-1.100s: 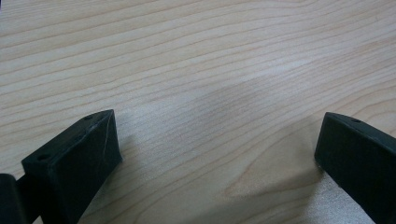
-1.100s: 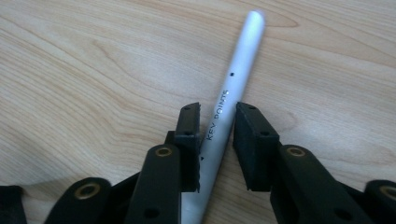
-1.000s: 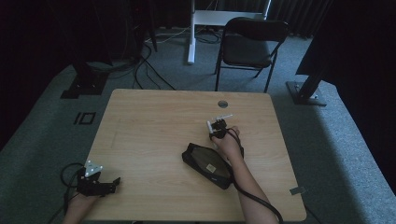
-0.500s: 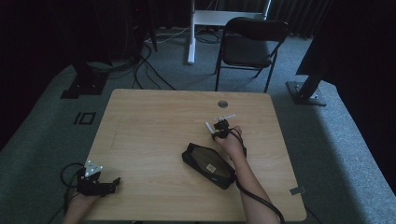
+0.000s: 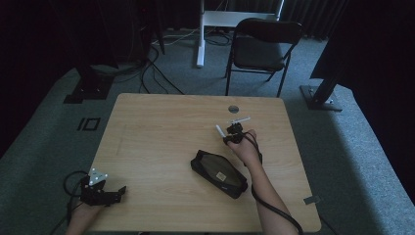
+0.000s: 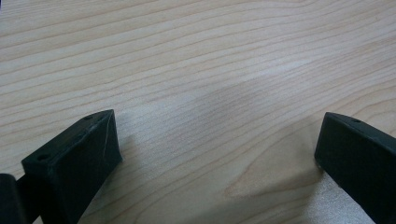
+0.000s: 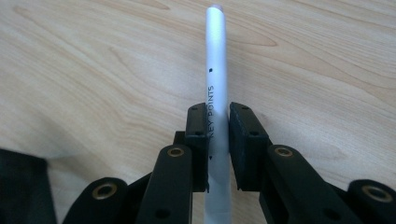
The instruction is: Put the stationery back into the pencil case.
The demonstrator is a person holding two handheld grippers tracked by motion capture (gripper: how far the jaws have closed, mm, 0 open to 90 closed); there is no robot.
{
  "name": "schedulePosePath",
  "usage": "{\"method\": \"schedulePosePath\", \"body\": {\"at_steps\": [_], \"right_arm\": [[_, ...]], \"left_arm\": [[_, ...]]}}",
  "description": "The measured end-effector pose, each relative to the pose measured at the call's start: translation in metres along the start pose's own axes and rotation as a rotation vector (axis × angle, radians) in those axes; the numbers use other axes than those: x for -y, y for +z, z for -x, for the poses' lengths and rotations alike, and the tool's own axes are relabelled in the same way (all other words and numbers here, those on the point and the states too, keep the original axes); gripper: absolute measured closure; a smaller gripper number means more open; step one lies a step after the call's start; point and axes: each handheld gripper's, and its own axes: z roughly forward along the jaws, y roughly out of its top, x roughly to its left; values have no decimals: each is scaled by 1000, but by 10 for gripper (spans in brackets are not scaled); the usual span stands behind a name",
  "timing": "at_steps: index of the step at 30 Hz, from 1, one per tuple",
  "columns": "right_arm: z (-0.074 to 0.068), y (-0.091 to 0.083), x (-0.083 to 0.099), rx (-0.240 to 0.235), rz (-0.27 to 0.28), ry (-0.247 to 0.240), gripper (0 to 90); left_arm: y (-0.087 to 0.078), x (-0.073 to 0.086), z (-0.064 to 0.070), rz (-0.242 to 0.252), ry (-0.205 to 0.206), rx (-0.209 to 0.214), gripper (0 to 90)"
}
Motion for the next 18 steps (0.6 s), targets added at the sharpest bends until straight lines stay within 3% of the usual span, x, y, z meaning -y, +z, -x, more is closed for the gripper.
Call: {"method": "schedulePosePath", "body": {"at_steps": [13, 18], "right_arm": [[-2, -17, 1, -33, 18, -6, 784], [-5, -22, 2, -37, 17, -31, 784]], "left_arm": [[0, 0, 0, 0, 0, 0, 1], [0, 0, 0, 0, 0, 0, 1]]}}
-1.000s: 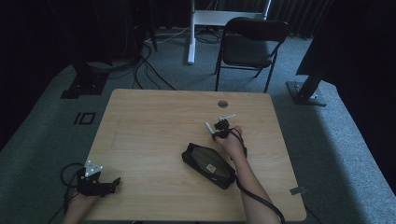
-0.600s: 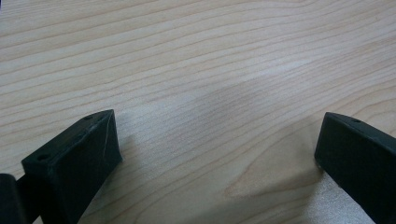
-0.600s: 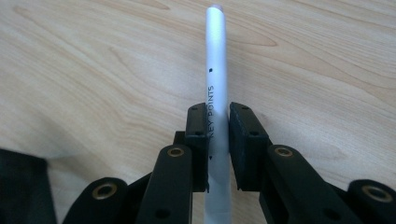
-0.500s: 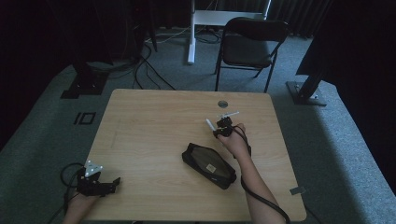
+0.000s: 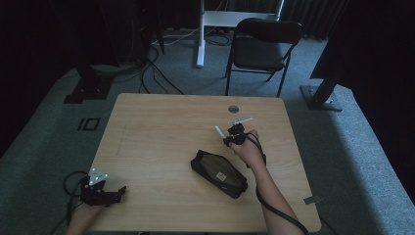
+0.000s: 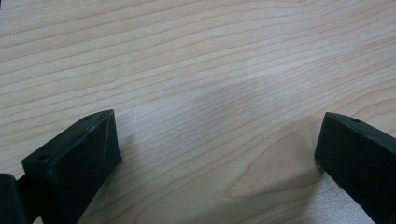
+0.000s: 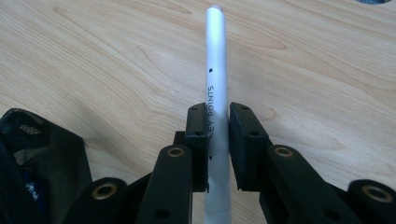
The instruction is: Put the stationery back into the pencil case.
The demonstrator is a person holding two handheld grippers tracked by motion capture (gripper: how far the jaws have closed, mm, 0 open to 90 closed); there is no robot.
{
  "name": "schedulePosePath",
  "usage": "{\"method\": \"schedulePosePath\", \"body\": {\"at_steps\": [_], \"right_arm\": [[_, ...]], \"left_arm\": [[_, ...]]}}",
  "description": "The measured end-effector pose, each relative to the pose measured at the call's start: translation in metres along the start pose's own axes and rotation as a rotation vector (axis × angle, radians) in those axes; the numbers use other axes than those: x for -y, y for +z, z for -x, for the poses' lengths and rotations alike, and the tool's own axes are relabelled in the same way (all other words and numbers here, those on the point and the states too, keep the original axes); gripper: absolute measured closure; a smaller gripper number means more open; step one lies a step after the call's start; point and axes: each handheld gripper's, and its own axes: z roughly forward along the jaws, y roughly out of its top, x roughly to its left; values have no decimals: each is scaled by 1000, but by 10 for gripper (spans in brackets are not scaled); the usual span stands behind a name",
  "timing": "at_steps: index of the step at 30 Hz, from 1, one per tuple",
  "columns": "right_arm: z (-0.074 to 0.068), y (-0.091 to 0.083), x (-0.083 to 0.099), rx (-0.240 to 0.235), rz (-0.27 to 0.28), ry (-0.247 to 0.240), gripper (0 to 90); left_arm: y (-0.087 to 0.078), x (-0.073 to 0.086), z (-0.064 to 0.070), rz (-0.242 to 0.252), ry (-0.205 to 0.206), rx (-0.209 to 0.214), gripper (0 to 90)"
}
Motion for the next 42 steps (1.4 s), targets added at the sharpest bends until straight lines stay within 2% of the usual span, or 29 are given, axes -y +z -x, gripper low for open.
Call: {"method": "schedulePosePath", "body": {"at_steps": [6, 18, 22, 29, 34, 39, 42], "right_arm": [[0, -13, -1, -16, 7, 0, 784], [-7, -42, -1, -30, 43, -49, 783], [-12, -51, 1, -50, 67, -57, 784], [-27, -66, 1, -79, 88, -113, 783], [-34, -71, 5, -95, 89, -138, 784], [-35, -75, 10, -126, 102, -130, 783], [-38, -78, 15, -137, 107, -146, 783]], "left_arm": [[0, 0, 0, 0, 0, 0, 1], [0, 0, 0, 0, 0, 0, 1], [0, 0, 0, 0, -1, 0, 1], [0, 0, 0, 0, 0, 0, 1], [0, 0, 0, 0, 0, 0, 1], [0, 0, 0, 0, 0, 0, 1], [0, 0, 0, 0, 0, 0, 1]]}}
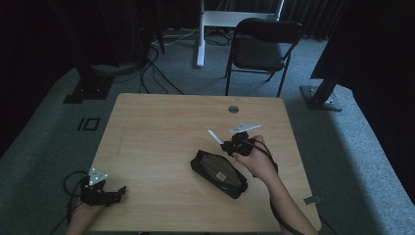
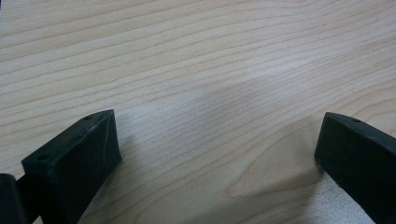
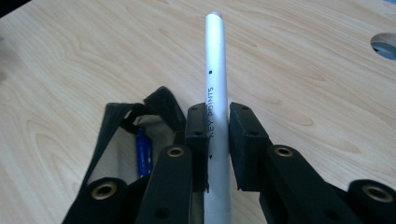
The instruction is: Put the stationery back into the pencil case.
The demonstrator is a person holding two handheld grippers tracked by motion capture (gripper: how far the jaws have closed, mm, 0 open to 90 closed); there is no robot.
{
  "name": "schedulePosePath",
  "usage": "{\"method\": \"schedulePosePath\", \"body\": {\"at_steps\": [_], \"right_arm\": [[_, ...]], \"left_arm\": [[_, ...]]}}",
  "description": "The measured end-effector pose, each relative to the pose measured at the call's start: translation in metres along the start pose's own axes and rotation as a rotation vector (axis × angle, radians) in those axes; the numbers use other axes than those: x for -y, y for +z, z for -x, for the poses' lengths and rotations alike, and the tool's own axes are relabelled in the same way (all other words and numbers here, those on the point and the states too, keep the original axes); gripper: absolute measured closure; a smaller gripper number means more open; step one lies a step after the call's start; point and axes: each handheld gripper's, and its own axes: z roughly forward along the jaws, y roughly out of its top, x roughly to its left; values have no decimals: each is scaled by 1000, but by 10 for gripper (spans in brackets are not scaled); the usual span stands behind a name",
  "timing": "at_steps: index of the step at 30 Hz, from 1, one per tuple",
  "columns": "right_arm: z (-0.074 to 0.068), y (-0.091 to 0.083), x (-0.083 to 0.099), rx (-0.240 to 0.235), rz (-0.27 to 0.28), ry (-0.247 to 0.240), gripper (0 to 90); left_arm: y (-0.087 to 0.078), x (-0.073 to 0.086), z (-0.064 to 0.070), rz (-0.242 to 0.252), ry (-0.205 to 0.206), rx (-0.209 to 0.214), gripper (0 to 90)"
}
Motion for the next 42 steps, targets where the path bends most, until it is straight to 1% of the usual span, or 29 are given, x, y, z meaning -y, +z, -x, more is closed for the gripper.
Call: {"method": "schedulePosePath", "body": {"at_steps": [3, 6, 7, 8, 9, 10, 12, 13, 15, 16, 17, 19, 20, 22, 23, 24, 25, 29, 30, 34, 35, 39, 42], "right_arm": [[-4, -3, 4, -11, 3, -12, 783], [-6, -5, 7, -24, 11, -11, 783], [-8, -5, 9, -22, 4, -22, 783], [-10, -6, 13, -40, 13, -10, 783], [-12, -6, 14, -44, 10, -19, 783], [-13, -7, 16, -45, 21, -14, 783], [-17, -7, 19, -58, 10, -25, 783], [-19, -8, 20, -64, 18, -19, 783], [-23, -8, 23, -77, 11, -33, 783], [-25, -8, 24, -81, 20, -29, 783], [-27, -8, 26, -84, 5, -44, 783], [-28, -7, 29, -91, 9, -38, 783], [-29, -6, 30, -93, -11, -51, 783], [-31, -4, 33, -97, -9, -45, 783], [-31, -3, 34, -101, -22, -49, 783], [-32, -2, 35, -102, -15, -46, 783], [-32, -2, 36, -104, -23, -50, 783], [-33, 3, 37, -95, -42, -61, 783], [-33, 5, 38, -95, -42, -57, 783], [-34, 13, 40, -90, -69, -69, 783], [-34, 15, 40, -82, -73, -73, 783], [-33, 23, 42, -78, -96, -72, 783], [-33, 27, 42, -73, -112, -80, 783]], "left_arm": [[0, 0, 0, 0, 0, 0, 1], [0, 0, 0, 0, 0, 0, 1], [0, 0, 0, 0, 0, 0, 1], [0, 0, 0, 0, 1, -1, 1], [0, 0, 0, 0, 2, 0, 1], [0, 0, 0, 0, 2, 0, 1], [0, 0, 0, 0, 2, 0, 1], [0, 0, 0, 0, 2, 0, 1], [0, 0, 0, 1, 0, -1, 1], [0, 0, 0, 1, 0, -1, 1], [0, 0, 0, 1, -2, 0, 1], [0, 0, 0, 1, -2, 0, 1], [0, 0, 0, 1, -2, 0, 1], [0, 0, 0, 1, -2, 0, 1], [0, 0, 0, 2, -2, 0, 1], [0, 0, 0, 1, -1, 0, 1], [0, 0, 0, 1, -2, 0, 1], [0, 0, 0, 0, -1, 0, 1], [0, 0, 0, 0, 0, 0, 1], [0, 0, 0, 0, 0, 0, 1], [0, 0, 0, 0, 0, 0, 1], [0, 0, 0, 0, 0, 0, 1], [0, 0, 0, 0, 0, 0, 1]]}}
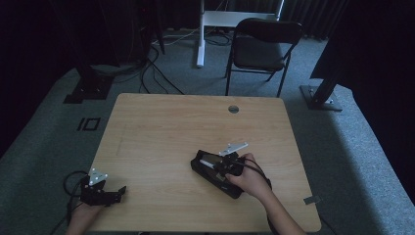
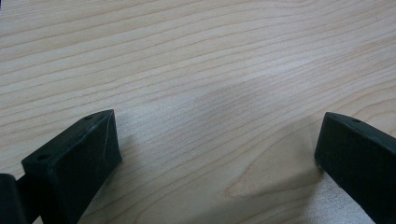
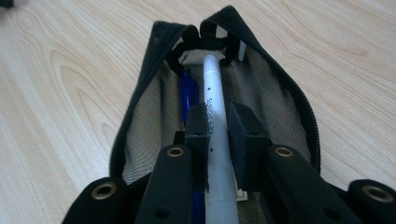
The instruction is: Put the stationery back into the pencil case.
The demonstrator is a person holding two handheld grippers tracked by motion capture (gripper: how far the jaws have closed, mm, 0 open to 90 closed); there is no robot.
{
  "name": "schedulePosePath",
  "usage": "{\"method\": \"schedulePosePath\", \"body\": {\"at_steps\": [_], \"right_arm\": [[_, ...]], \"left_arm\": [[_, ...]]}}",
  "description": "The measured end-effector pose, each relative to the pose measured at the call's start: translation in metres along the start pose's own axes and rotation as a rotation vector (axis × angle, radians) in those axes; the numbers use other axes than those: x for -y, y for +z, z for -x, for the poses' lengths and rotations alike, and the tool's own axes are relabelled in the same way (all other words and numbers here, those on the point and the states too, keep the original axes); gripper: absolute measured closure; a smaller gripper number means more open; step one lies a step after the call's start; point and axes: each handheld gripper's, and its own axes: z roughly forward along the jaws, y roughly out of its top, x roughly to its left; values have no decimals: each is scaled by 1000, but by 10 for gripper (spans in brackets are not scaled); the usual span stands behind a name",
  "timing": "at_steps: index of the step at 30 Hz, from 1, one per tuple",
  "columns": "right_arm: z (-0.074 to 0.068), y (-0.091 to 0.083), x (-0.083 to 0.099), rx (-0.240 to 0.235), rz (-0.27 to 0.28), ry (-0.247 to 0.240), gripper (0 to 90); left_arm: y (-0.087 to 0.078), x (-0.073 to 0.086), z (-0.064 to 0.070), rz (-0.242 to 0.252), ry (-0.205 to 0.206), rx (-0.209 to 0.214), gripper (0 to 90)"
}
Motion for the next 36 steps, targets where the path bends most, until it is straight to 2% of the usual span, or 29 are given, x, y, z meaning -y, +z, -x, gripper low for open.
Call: {"method": "schedulePosePath", "body": {"at_steps": [12, 36], "right_arm": [[-5, 8, -2, -25, -33, -24, 782], [-1, 20, 3, 0, -75, -34, 778]], "left_arm": [[0, 0, 0, 0, 0, 0, 1], [0, 0, 0, 0, 0, 0, 1]]}}
